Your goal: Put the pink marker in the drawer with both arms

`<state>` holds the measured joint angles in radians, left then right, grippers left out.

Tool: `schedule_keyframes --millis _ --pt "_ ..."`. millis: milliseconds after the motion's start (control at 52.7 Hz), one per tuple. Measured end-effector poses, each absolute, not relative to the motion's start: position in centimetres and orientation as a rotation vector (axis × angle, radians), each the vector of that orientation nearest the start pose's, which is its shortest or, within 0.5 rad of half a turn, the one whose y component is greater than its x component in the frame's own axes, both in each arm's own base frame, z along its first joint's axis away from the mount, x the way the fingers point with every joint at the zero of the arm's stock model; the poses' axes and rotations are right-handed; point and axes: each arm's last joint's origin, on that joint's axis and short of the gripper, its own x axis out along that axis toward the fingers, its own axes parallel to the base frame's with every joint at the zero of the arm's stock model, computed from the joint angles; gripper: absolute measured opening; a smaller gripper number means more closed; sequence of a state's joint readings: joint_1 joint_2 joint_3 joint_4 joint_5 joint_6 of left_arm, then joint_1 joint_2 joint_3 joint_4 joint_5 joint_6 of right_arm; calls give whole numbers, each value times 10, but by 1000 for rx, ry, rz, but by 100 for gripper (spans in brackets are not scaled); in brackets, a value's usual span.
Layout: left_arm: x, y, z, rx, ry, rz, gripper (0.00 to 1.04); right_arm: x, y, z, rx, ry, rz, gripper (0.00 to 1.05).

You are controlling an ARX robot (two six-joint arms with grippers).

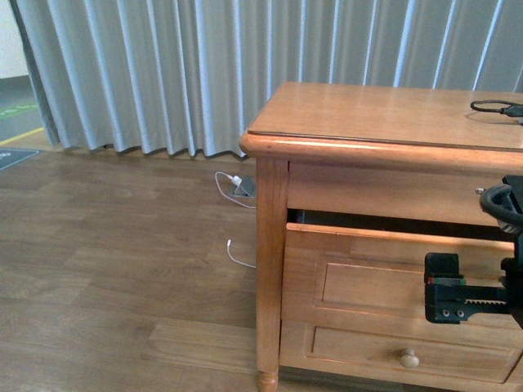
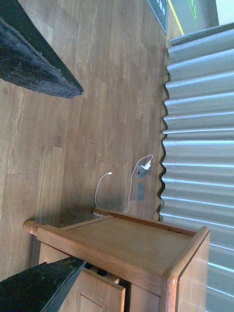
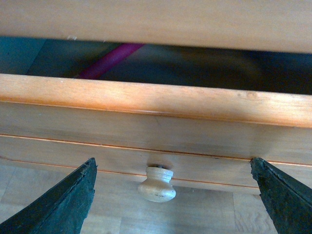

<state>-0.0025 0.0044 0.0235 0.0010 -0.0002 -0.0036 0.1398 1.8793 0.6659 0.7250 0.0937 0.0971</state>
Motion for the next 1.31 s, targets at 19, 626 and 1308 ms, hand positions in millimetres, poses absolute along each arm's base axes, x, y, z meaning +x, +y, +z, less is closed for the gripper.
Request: schedule_keyframes --millis 19,626,1308 --pt "96 0 171 -4 -20 -2 99 328 43 99 38 475 20 96" --pt "96 0 171 -4 -20 -2 99 339 24 100 56 373 12 96" --pt "96 0 171 -4 -20 -2 99 160 -24 198 140 331 137 96"
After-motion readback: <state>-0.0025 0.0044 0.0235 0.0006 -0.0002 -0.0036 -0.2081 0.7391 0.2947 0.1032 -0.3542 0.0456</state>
